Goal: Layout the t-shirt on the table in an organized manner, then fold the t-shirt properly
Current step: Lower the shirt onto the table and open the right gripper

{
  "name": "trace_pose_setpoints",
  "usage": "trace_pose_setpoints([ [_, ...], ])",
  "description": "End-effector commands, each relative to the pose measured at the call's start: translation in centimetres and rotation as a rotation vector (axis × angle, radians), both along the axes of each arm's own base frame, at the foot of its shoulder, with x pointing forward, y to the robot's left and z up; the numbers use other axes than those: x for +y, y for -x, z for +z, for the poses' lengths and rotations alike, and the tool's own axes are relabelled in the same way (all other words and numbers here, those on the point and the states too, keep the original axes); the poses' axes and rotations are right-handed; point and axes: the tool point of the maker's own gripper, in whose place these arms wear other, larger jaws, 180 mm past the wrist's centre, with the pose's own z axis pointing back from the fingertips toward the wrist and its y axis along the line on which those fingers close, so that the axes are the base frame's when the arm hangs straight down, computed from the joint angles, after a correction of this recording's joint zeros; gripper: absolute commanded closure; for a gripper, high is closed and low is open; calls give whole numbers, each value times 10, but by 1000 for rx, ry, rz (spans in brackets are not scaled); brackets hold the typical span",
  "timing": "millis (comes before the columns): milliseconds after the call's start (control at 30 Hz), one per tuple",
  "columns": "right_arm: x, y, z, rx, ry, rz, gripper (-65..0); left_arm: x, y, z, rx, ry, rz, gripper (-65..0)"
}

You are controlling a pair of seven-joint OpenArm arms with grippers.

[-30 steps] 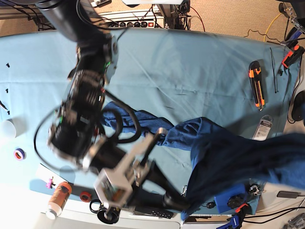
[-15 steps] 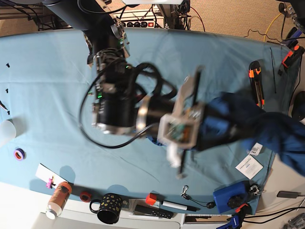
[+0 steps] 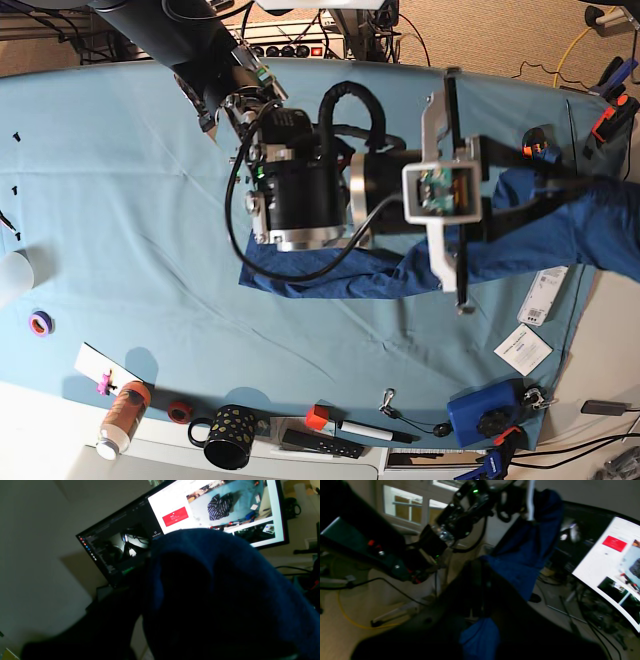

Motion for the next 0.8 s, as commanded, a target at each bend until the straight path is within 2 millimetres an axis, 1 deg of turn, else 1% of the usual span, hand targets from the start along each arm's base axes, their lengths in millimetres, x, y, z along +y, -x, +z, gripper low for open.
trace_pose_setpoints([
  [0, -4, 9, 20, -39, -65, 22, 0, -3, 5, 23, -55, -40, -10, 0],
  [67, -9, 6, 22, -85, -69, -36, 0, -4, 3, 21, -51, -20, -29, 0],
  [133, -17, -2, 25, -119, -80, -115, 0, -7, 0, 16, -36, -6, -59, 0],
  [233, -38, -26, 27, -129, -98, -273, 0, -6, -3, 11, -26, 27, -79, 0],
  [300, -60, -52, 28, -86, -116, -407, 0, -5, -4, 9, -22, 40, -83, 0],
  [367, -84, -77, 24, -30, -130, -524, 0, -7, -5, 7, -11, 42, -95, 0],
  [500, -135, -112, 7, 40, -129, -720, 0, -13, -10, -9, 54, 46, -129, 0],
  [633, -185, -133, -12, 63, -83, -883, 0, -13, -11, -26, 106, 57, -134, 0],
  [767, -223, -140, -32, 85, -21, -992, 0, -18, -13, -44, 156, 90, -162, 0],
])
